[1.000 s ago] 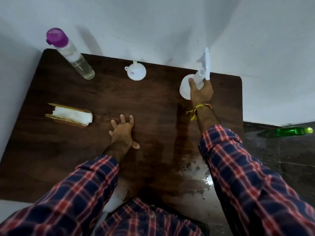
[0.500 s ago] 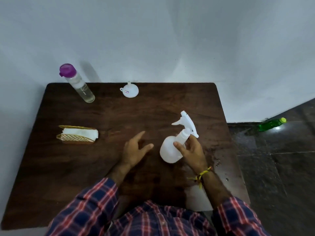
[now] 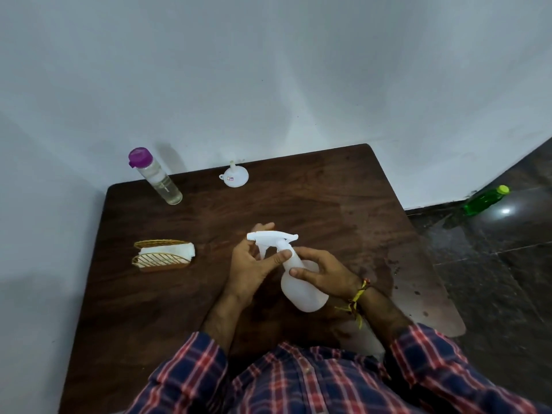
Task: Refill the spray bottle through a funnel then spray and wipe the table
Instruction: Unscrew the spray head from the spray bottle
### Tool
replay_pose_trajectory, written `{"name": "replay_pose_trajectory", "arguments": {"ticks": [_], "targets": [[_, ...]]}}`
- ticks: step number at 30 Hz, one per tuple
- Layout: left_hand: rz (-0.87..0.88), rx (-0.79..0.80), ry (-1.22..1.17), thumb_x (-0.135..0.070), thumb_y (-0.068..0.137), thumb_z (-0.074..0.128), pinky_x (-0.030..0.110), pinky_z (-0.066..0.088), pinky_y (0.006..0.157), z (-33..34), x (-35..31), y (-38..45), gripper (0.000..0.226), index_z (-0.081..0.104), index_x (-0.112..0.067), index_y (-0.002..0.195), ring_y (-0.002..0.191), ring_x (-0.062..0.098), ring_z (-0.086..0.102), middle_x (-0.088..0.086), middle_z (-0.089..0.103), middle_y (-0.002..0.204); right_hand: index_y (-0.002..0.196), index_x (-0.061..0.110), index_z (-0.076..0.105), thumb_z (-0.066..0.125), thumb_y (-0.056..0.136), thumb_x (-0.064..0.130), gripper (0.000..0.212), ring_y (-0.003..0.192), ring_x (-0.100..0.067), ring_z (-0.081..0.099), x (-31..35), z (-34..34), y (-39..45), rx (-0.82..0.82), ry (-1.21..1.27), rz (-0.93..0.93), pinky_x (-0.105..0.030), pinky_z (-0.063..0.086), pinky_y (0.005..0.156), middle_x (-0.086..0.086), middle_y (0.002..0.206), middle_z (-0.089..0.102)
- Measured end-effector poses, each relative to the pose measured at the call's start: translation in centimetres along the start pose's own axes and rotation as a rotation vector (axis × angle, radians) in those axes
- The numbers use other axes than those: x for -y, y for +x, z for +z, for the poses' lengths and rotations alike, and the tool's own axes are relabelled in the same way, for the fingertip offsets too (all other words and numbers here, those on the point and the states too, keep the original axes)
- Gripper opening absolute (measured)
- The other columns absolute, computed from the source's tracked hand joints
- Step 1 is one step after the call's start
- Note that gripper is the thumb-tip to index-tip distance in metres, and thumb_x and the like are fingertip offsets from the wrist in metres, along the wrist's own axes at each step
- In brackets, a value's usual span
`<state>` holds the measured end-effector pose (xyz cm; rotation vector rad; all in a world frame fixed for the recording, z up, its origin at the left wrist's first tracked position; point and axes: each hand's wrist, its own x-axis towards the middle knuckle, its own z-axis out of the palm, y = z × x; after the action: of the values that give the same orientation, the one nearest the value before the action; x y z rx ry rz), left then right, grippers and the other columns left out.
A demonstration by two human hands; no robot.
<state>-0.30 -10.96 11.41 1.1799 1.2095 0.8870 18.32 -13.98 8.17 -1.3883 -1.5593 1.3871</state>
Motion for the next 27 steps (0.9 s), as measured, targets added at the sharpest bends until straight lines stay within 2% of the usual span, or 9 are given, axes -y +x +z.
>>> {"name": "replay_pose_trajectory", "arguments": {"ticks": [4, 7, 10, 13, 17, 20, 22, 24, 27], "targets": [[0.013, 0.079, 0.001, 0.001, 0.076, 0.079, 0.019, 0.056, 0.072, 0.6, -1.1, 0.2, 0.03, 0.071, -0.006, 0.105, 0.09, 0.013, 0.073, -0.001, 0.077, 0.095, 0.131, 0.015, 0.061, 0.07, 0.089, 0.026, 0.044, 0.123, -0.012, 0.059, -0.1, -0.3, 0.4, 0.022, -0.004, -0.024, -0.046, 0.047, 0.105, 0.003, 0.13, 0.064], [-0.044, -0.089, -0.08, -0.004, 0.076, 0.08, 0.027, 0.057, 0.067, 1.1, -0.8, 0.3, 0.021, 0.073, -0.005, 0.097, 0.084, 0.02, 0.074, 0.007, 0.077, 0.09, 0.127, 0.02, 0.064, 0.075, 0.082, 0.036, 0.049, 0.118, -0.014, 0.061, -0.2, -0.7, 0.2, 0.002, 0.101, 0.018, -0.042, 0.052, 0.1, 0.003, 0.125, 0.066], [-0.145, -0.236, -0.274, -0.004, 0.079, 0.077, 0.033, 0.059, 0.067, 0.9, -0.9, 0.7, 0.02, 0.071, -0.006, 0.098, 0.088, 0.022, 0.074, 0.008, 0.076, 0.094, 0.131, 0.025, 0.059, 0.078, 0.07, 0.054, 0.07, 0.115, -0.015, 0.063, -0.7, -1.4, -0.2, -0.077, 0.253, 0.175, -0.033, 0.056, 0.09, -0.001, 0.129, 0.062], [-0.189, -0.297, -0.357, -0.009, 0.082, 0.075, 0.037, 0.06, 0.071, 0.5, -0.9, 1.1, 0.022, 0.07, -0.009, 0.104, 0.095, 0.021, 0.073, 0.008, 0.075, 0.103, 0.129, 0.025, 0.061, 0.078, 0.07, 0.057, 0.069, 0.115, -0.032, 0.062, -1.7, -2.0, -0.9, 0.015, 0.663, 0.412, -0.045, 0.056, 0.085, -0.017, 0.133, 0.059], [-0.236, -0.293, -0.384, -0.012, 0.084, 0.074, 0.04, 0.059, 0.08, 0.6, -0.8, 0.8, 0.031, 0.067, -0.007, 0.114, 0.102, 0.023, 0.071, 0.011, 0.073, 0.11, 0.128, 0.018, 0.062, 0.077, 0.076, 0.051, 0.062, 0.115, -0.038, 0.061, -1.6, -1.8, -1.9, 0.078, 0.824, 0.453, -0.057, 0.054, 0.09, -0.02, 0.126, 0.061], [-0.274, -0.383, -0.458, -0.01, 0.083, 0.075, 0.044, 0.058, 0.085, 1.1, -0.4, 0.4, 0.029, 0.067, -0.008, 0.11, 0.1, 0.025, 0.072, 0.013, 0.074, 0.107, 0.125, 0.019, 0.059, 0.087, 0.065, 0.047, 0.072, 0.103, -0.019, 0.067, -0.6, -1.1, -2.6, -0.142, 0.553, 0.285, -0.037, 0.06, 0.074, -0.011, 0.123, 0.063], [-0.292, -0.453, -0.524, -0.01, 0.081, 0.076, 0.045, 0.058, 0.085, 1.5, -0.3, 0.2, 0.031, 0.067, -0.007, 0.111, 0.101, 0.028, 0.071, 0.014, 0.073, 0.108, 0.13, 0.024, 0.052, 0.085, 0.069, 0.04, 0.071, 0.104, -0.013, 0.065, -0.7, -0.9, -3.0, -0.238, 0.312, 0.127, -0.028, 0.059, 0.074, 0.0, 0.123, 0.061], [-0.278, -0.462, -0.561, -0.01, 0.082, 0.076, 0.042, 0.059, 0.08, 1.6, -0.6, 0.3, 0.028, 0.068, -0.008, 0.108, 0.102, 0.028, 0.071, 0.015, 0.073, 0.109, 0.137, 0.024, 0.047, 0.075, 0.076, 0.044, 0.069, 0.108, -0.015, 0.064, -0.6, -1.2, -3.1, -0.231, 0.364, 0.131, -0.032, 0.06, 0.078, -0.001, 0.129, 0.058], [-0.21, -0.44, -0.548, -0.009, 0.084, 0.073, 0.042, 0.059, 0.082, 1.4, -1.2, 0.4, 0.019, 0.069, -0.011, 0.102, 0.1, 0.026, 0.071, 0.015, 0.073, 0.109, 0.133, 0.024, 0.053, 0.058, 0.085, 0.06, 0.06, 0.109, -0.035, 0.067, 0.6, -1.6, -2.6, -0.029, 0.769, 0.458, -0.051, 0.06, 0.079, -0.015, 0.128, 0.062]]}}
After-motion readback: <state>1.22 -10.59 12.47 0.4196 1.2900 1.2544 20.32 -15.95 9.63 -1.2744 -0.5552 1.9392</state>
